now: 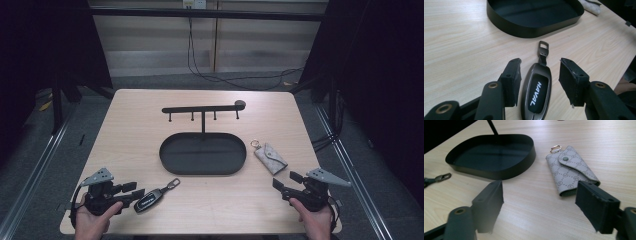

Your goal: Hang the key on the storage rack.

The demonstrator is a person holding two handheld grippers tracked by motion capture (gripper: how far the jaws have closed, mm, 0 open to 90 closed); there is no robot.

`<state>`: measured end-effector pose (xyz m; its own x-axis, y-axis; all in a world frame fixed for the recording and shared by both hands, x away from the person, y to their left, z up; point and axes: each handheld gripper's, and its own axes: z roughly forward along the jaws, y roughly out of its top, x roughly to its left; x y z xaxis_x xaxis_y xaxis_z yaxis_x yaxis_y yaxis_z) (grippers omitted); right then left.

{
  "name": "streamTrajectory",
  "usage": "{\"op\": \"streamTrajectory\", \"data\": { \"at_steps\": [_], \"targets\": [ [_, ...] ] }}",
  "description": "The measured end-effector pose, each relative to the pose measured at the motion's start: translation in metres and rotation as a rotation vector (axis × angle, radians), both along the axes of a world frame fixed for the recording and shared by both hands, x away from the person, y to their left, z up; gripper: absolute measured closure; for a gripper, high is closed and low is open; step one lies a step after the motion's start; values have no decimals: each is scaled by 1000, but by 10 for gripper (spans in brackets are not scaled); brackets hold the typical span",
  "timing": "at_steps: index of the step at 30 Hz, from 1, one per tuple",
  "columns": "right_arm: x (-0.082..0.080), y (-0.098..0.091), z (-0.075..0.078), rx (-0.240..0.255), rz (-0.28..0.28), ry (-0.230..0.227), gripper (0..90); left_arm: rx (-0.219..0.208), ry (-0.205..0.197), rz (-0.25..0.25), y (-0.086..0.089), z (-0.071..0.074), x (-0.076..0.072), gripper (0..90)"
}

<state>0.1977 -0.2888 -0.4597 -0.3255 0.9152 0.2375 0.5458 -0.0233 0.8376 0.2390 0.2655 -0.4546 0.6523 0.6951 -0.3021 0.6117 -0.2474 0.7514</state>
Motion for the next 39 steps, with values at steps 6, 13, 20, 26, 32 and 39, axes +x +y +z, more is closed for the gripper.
{"op": "streamTrajectory", "data": {
  "at_steps": [6, 13, 20, 26, 32, 39],
  "targets": [
    [-1, -4, 0, 25, 1, 9, 220, -10, 23, 21, 4, -2, 2, 498],
    [-3, -3, 0, 18, 12, 7, 233, 42, 56, 81, 4, -1, 2, 481],
    [-5, -3, 1, 6, 12, 8, 239, 122, 24, 81, -6, 10, -1, 455],
    [-5, -5, 1, 8, 7, 19, 240, 126, 42, 50, -9, 12, 4, 435],
    [-7, -7, 1, 7, 2, 13, 241, 132, 67, 19, -14, 18, 11, 434],
    [-6, -4, 0, -1, 10, 19, 245, 192, 78, -64, -27, 22, 16, 394]
  ]
}}
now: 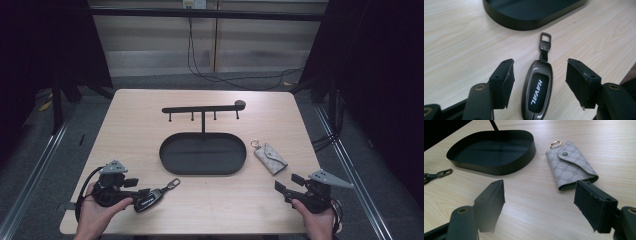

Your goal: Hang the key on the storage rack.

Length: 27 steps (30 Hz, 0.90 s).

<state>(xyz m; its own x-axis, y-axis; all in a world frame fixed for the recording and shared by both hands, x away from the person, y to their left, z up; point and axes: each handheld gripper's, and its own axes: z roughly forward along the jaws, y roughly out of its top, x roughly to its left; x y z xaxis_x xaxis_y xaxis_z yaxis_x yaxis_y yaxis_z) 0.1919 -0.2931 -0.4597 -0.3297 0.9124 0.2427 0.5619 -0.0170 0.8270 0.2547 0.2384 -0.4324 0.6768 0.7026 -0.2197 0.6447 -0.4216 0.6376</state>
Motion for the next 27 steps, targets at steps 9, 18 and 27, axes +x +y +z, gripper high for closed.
{"op": "streamTrajectory", "data": {
  "at_steps": [9, 18, 27],
  "targets": [
    [2, 2, -1, -11, 19, 11, 248, 82, 29, -60, -18, 4, 13, 387],
    [3, 2, -2, -11, 21, 18, 247, 136, 38, -105, -42, 12, 26, 365],
    [3, 3, -3, -19, 24, 21, 244, 189, 50, -127, -65, 19, 41, 396]
  ]
}}
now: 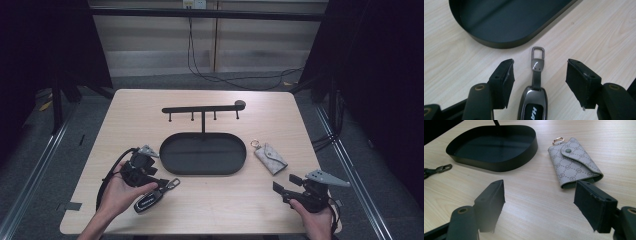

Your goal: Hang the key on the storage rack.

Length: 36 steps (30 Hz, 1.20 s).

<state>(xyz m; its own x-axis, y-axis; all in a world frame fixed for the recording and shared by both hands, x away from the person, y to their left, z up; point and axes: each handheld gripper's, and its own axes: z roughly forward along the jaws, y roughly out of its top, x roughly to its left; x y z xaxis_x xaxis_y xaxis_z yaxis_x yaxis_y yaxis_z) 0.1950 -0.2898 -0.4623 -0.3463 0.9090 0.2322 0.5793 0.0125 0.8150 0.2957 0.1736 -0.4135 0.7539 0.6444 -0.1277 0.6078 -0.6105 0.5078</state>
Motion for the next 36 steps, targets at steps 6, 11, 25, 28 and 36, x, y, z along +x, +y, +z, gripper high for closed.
{"op": "streamTrajectory", "data": {
  "at_steps": [6, 11, 25, 28, 36],
  "targets": [
    [1, 1, 0, -1, 6, 3, 243, 53, 43, -37, -9, -2, 6, 399],
    [1, 1, -1, -3, 6, 5, 238, 84, 86, -54, -17, -6, 10, 429],
    [2, 1, -2, -3, 9, 14, 235, 159, 132, -49, -30, -21, 19, 436],
    [2, 1, -2, -4, 10, 19, 233, 170, 129, -63, -32, -24, 24, 456],
    [3, 2, -3, -3, 13, 31, 223, 209, 179, -99, -40, -37, 31, 501]
  ]
}}
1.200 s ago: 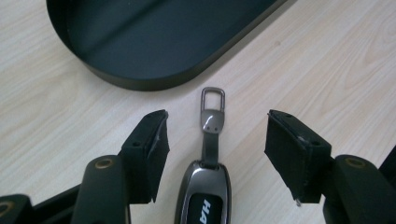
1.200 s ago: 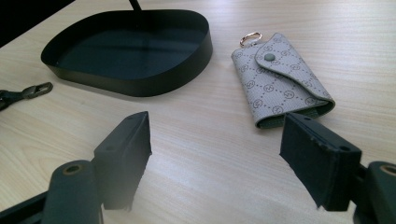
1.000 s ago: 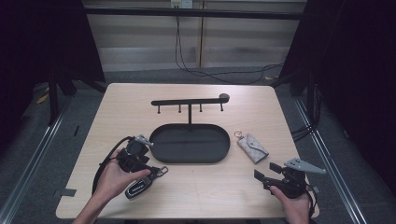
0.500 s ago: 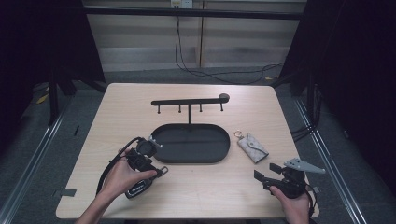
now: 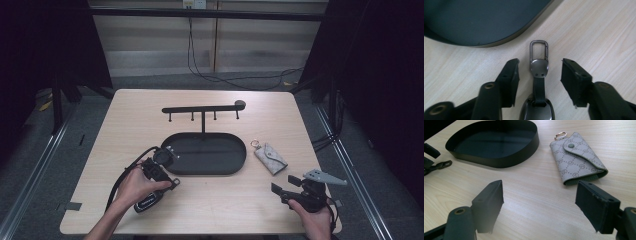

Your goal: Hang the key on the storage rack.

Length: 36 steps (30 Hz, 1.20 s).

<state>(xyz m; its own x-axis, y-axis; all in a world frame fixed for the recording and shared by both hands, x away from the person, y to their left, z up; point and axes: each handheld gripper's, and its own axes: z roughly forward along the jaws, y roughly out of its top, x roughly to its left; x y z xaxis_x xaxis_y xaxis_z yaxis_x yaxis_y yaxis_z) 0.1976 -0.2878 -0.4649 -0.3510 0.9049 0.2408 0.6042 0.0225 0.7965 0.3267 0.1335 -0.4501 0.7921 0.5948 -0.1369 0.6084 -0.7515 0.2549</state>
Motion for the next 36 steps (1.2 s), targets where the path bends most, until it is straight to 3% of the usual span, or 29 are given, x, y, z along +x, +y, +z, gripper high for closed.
{"op": "streamTrajectory", "data": {
  "at_steps": [4, 8, 14, 21, 24, 27, 36],
  "targets": [
    [1, 0, -1, -3, 2, 0, 223, 13, 6, -16, -1, -3, 1, 533],
    [1, 0, -1, 0, 5, 11, 222, 55, 10, -37, -2, -7, 2, 569],
    [1, 0, -1, 4, 6, 15, 220, 72, 22, -59, -7, -13, 1, 653],
    [1, 0, -1, 8, 7, 18, 218, 115, 15, -86, -12, -14, 0, 661],
    [1, 0, -1, 6, 6, 17, 218, 176, 4, -113, -21, -14, -2, 651],
    [1, 1, -1, 4, 12, 14, 209, 212, 23, -127, -26, -14, 0, 676],
    [1, 2, -1, -4, 19, 16, 208, 225, 41, -117, -29, -13, 1, 706]
  ]
}}
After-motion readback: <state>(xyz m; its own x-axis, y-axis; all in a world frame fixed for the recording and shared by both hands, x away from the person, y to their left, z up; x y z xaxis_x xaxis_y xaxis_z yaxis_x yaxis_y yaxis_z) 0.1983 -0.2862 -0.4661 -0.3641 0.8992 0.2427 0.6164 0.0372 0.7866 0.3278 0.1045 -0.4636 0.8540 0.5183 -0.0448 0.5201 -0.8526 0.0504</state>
